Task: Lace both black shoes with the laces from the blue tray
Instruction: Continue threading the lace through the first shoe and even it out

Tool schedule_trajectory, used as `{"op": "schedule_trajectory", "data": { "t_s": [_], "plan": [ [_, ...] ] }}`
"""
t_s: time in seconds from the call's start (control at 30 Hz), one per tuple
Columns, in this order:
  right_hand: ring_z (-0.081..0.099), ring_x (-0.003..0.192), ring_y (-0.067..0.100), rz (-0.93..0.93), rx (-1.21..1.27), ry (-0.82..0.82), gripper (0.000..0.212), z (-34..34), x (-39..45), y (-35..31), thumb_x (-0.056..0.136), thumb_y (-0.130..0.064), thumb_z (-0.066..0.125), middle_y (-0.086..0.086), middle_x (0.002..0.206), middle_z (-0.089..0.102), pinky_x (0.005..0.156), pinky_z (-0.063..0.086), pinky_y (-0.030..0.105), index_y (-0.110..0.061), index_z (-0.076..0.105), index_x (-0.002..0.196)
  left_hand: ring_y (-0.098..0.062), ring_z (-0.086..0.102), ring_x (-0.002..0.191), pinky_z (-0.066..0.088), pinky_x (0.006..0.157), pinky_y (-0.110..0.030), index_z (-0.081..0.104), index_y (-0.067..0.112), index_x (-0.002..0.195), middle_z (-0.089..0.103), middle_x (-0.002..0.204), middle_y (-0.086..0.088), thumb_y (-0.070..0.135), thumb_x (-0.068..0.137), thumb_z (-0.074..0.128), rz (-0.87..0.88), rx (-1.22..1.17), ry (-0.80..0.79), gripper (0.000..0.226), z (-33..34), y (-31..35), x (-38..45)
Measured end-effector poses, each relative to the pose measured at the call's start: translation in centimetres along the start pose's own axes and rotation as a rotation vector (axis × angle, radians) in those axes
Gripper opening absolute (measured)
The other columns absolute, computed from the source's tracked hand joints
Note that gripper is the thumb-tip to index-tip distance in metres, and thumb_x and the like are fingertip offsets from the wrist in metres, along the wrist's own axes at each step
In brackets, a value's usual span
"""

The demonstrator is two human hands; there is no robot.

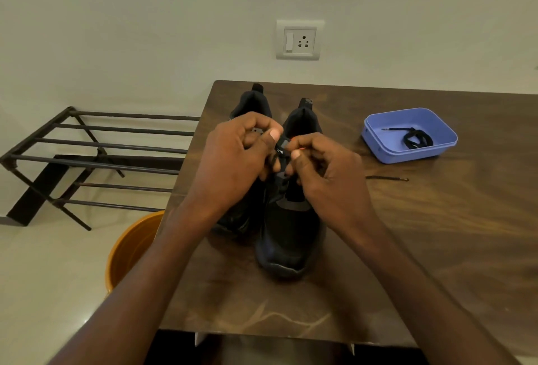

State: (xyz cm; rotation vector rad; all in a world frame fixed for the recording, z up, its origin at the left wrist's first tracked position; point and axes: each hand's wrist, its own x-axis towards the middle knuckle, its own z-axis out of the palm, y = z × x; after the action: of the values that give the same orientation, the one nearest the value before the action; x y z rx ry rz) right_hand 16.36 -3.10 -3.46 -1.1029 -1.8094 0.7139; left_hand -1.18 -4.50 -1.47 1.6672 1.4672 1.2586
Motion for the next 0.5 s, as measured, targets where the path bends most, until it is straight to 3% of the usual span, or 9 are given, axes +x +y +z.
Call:
{"op": "schedule_trajectory", "data": {
  "t_s": [0.13, 0.33, 0.43, 0.5],
  "plan": [
    [0.071, 0.074, 0.011, 0.066, 0.058, 0.024, 0.025, 0.1, 0.2, 0.2, 0.102, -0.002, 0.054, -0.006, 0.079, 0.073, 0.068, 0.06, 0.033, -0.019, 0.07, 0.109, -0.017, 0.071, 0.059, 0.056, 0.059, -0.024, 0.067, 0.014, 0.111, 0.074, 0.071, -0.007, 0.018, 0.104, 0.061, -0.035, -0.044, -0.028, 0.01, 0.0, 0.5, -0.1],
    [0.07, 0.073, 0.009, 0.29, 0.045, 0.217, 0.026, -1.9, 1.0, 2.1, 0.098, -0.004, 0.053, -0.003, 0.074, 0.073, 0.076, 0.062, 0.046, -0.023, 0.071, 0.095, -0.023, 0.069, 0.061, 0.05, 0.052, -0.021, 0.069, 0.012, 0.108, 0.075, 0.076, -0.011, 0.019, 0.104, 0.062, -0.212, -0.22, 0.051, 0.011, -0.6, -0.3, 0.2],
    [0.07, 0.074, 0.01, 0.349, -0.007, 0.237, 0.023, -2.3, 1.2, 3.0, 0.097, -0.009, 0.057, -0.004, 0.075, 0.073, 0.078, 0.062, 0.047, -0.027, 0.071, 0.094, -0.016, 0.068, 0.059, 0.048, 0.051, -0.015, 0.069, 0.013, 0.103, 0.075, 0.076, -0.009, 0.019, 0.103, 0.062, -0.225, -0.114, 0.049, 0.009, -0.1, -0.9, 0.3],
    [0.069, 0.077, 0.011, 0.327, -0.056, 0.217, 0.023, -2.1, 1.3, 3.5, 0.097, -0.01, 0.059, -0.006, 0.082, 0.073, 0.077, 0.061, 0.045, -0.028, 0.072, 0.097, -0.003, 0.068, 0.07, 0.05, 0.059, -0.01, 0.07, 0.021, 0.101, 0.073, 0.084, 0.002, 0.026, 0.101, 0.065, -0.161, 0.113, 0.055, 0.007, 0.5, -1.3, 0.1]
  ]
}}
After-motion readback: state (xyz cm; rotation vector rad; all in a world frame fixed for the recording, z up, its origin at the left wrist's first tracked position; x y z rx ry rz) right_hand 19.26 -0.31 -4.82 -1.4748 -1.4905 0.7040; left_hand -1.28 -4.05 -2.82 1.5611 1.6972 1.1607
